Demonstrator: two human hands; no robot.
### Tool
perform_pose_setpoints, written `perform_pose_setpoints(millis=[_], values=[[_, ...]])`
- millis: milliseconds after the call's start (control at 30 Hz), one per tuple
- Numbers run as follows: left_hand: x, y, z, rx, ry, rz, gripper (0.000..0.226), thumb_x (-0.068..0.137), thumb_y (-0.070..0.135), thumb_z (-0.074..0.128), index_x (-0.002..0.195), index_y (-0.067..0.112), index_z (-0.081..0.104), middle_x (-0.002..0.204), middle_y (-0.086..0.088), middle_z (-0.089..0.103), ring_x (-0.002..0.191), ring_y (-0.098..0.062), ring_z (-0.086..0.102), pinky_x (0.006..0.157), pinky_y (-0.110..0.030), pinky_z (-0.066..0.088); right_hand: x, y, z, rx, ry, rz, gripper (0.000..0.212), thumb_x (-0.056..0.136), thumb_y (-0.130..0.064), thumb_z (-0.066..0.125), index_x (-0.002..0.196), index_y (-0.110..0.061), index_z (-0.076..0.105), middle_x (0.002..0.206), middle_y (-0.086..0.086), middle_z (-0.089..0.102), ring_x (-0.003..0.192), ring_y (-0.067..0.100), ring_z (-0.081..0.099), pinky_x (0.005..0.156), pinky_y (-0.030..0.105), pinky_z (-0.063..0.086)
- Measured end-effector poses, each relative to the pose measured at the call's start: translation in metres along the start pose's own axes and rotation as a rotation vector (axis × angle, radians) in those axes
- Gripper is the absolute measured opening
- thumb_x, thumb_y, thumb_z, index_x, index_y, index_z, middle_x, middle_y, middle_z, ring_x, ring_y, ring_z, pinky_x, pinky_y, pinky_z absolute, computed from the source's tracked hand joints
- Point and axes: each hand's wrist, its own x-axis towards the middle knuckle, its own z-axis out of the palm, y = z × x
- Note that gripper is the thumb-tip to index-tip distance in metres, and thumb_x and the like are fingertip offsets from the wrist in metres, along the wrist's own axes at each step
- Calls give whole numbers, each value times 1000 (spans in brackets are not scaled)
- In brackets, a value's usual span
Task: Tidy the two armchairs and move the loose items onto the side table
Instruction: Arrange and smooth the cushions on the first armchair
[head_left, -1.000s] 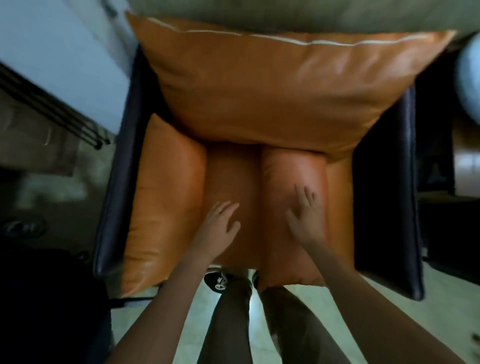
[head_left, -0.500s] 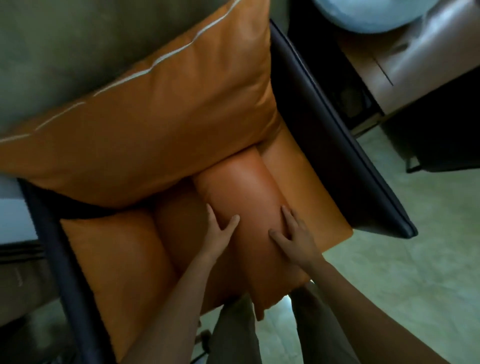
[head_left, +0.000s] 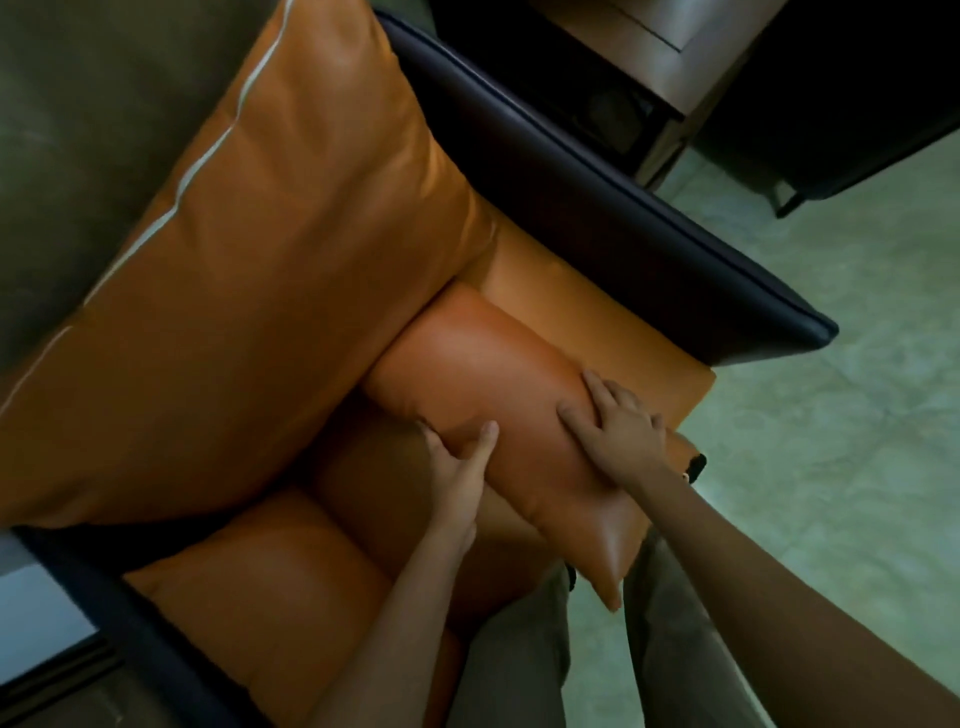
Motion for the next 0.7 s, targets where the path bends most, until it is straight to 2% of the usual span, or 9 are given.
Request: perform_pose_setpoints(millis=[167,333,433,533,600,700], values=[[-19,5,31,-49,-70,59,110,76,54,81,156,46,7,152,8,43,132,-12,51,110,-39,44,2,16,-17,65,59,84,70,92,-79,18,154,-47,21,161,-4,30,148,24,25,117,59,18],[-31,16,64,15,-104,90,115,73,64,78,156,46,0,152,10,40,129,-9,52,110,-38,44,0,35,-39,158,71,118,71,92,-77,26,154,-44,25,160,2,32,145,32,29,117,52,26],[-35,25,78,47,-115,122,109,79,63,71,156,45,-3,145,13,38,122,-5,49,105,-30,44,-1,44,-47,168,40,117,73,92,-78,27,156,-42,24,160,5,32,142,36,32,114,52,31],[-34,38,92,171,-218,196,104,81,65,68,156,46,-2,157,7,30,128,-7,42,103,-28,41,6,53,-62,199,63,128,73,92,-77,26,155,-40,25,159,9,34,141,37,36,113,52,33],[-28,48,105,271,-312,257,100,84,61,67,157,42,1,163,9,17,133,-5,33,102,-25,36,12,62,-77,219,93,160,69,95,-74,27,154,-39,29,157,13,37,139,38,40,111,50,33],[-10,64,121,378,-395,344,96,87,57,66,159,34,6,167,12,7,148,-10,18,117,-33,28,19,75,-101,171,111,173,73,91,-78,29,154,-40,30,154,12,41,136,39,44,108,50,37]])
